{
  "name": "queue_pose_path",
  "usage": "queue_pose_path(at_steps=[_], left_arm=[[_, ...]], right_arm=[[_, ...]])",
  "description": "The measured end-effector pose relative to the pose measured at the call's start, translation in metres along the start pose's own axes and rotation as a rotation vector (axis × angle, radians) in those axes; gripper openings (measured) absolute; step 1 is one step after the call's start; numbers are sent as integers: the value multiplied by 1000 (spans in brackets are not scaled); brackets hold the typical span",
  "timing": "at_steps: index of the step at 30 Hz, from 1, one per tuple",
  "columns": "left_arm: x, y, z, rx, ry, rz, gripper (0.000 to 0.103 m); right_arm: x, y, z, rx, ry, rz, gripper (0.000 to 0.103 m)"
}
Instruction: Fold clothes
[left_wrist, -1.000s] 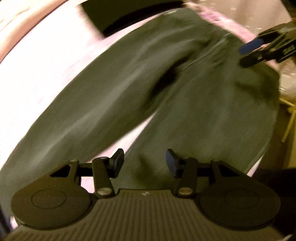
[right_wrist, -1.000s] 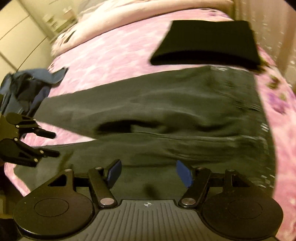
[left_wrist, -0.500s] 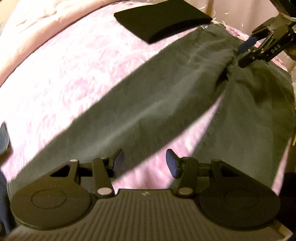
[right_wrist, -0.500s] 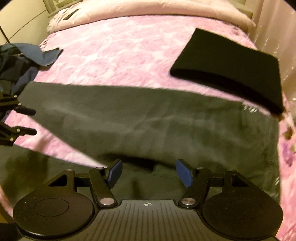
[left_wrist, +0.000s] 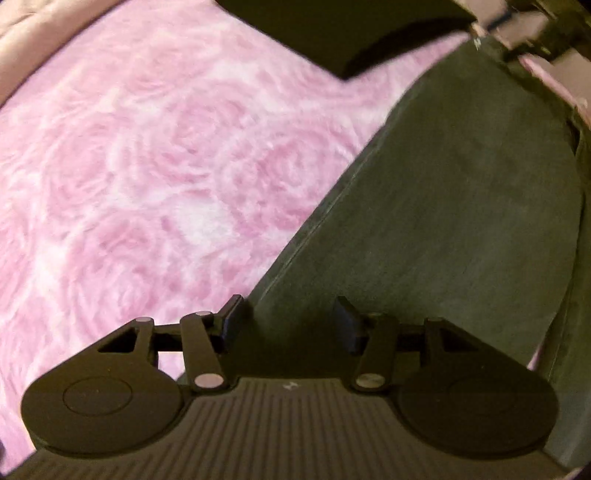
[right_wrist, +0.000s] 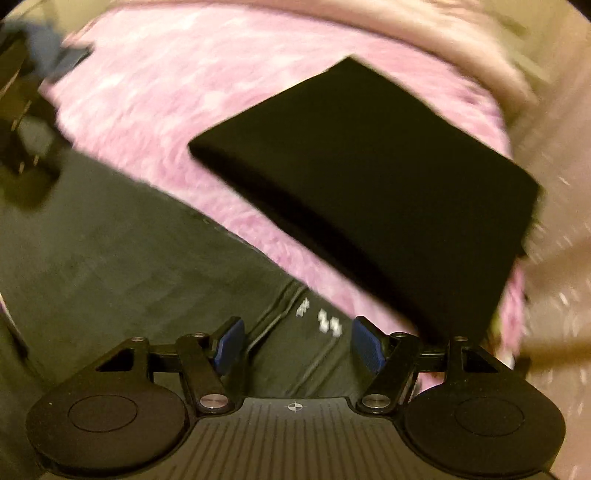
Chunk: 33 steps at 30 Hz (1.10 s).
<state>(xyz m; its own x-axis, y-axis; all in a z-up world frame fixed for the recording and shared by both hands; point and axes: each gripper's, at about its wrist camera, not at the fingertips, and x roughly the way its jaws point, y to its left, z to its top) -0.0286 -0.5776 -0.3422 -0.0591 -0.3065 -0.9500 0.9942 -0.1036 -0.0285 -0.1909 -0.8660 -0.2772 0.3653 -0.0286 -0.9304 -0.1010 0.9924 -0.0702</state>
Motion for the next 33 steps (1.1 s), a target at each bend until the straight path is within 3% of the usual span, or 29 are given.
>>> queue_pose_path(at_steps=[3,5,7,8,9,10,13,17,20,23,28,33], left_arm=[[5,0,4,36,22,-7,43],[4,-2,5,57,29,2,17],[-1,-4,6,87,30,32,5],[-6,-6,7,97,21,44,4],[-12,-8,8,107,10,58,4],[-20,-10,10,117,-12,81,4],[-35,-6,23,107,-82,158,4],[-6,-4,41,99,-11,195,6],[-1,-8,38,105,2,234,12],[-22,-6,24,33,-41,270,18],[-74,-13,-41,-146,-33,308,23],[-108,-24,-135,-160,71,365,30]], right_arm=[[30,-14,12,-60,53,73,69],[42,-20,15,-54,90,118,68],[45,-28,18,-12,117,160,48],[44,-31,20,17,125,175,28],[37,-30,20,15,124,164,16],[27,-26,21,-13,108,139,15],[0,-16,23,-77,49,44,15],[13,-10,18,-79,45,-22,15],[12,-4,9,-35,20,-82,49],[-13,10,0,3,-26,-130,51],[-50,71,-11,121,-88,-28,51],[-51,158,6,142,-99,71,51]])
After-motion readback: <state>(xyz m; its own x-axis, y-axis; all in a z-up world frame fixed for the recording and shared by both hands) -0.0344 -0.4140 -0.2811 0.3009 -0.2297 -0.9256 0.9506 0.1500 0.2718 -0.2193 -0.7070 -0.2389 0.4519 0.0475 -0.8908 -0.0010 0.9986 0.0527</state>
